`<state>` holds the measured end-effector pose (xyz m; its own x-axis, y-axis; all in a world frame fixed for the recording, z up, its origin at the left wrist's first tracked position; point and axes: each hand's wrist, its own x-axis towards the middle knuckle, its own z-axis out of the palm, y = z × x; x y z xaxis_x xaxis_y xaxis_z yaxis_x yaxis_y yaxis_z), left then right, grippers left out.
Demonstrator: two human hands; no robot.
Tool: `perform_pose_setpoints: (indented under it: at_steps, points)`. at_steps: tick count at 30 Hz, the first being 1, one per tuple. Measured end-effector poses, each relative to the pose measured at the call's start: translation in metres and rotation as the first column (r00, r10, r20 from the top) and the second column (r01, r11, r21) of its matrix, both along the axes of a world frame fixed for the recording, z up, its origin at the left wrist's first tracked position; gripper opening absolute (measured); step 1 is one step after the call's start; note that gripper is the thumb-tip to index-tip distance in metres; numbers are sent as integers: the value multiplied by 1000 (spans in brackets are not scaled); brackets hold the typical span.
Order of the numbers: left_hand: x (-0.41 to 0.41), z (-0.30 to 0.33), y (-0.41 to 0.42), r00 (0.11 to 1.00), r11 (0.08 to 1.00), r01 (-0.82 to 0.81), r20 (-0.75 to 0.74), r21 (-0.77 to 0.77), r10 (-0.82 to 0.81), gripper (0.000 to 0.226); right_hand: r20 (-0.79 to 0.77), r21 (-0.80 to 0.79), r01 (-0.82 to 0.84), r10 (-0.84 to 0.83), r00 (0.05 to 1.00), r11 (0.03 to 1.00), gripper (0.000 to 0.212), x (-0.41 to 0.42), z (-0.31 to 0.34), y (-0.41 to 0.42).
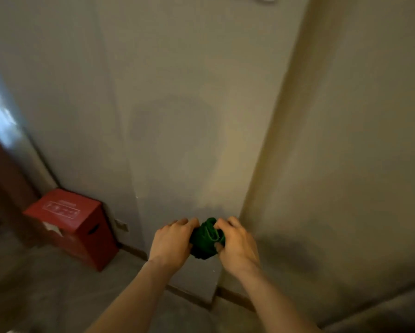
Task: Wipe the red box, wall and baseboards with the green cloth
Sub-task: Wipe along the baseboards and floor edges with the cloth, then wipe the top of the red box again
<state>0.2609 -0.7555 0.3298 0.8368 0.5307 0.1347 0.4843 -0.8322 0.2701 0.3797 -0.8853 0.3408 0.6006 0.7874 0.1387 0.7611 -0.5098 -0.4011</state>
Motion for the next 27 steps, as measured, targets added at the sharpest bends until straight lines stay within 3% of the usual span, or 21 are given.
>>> perform_pose_setpoints:
  at_steps: [13, 21, 27]
  points:
    - [-187, 40, 197, 951, 952, -291, 140, 98, 276, 38, 6, 92, -301, 301, 953, 949, 39, -152, 38, 238]
    - [-290, 34, 268, 862, 860, -505, 105, 80, 496, 46, 27, 105, -490, 490, 871, 866, 41, -244, 33, 339]
    - [-321, 17, 314, 820, 816, -571, 101, 92, 563, 42, 23, 95, -555, 555, 831, 826, 42, -274, 17, 397]
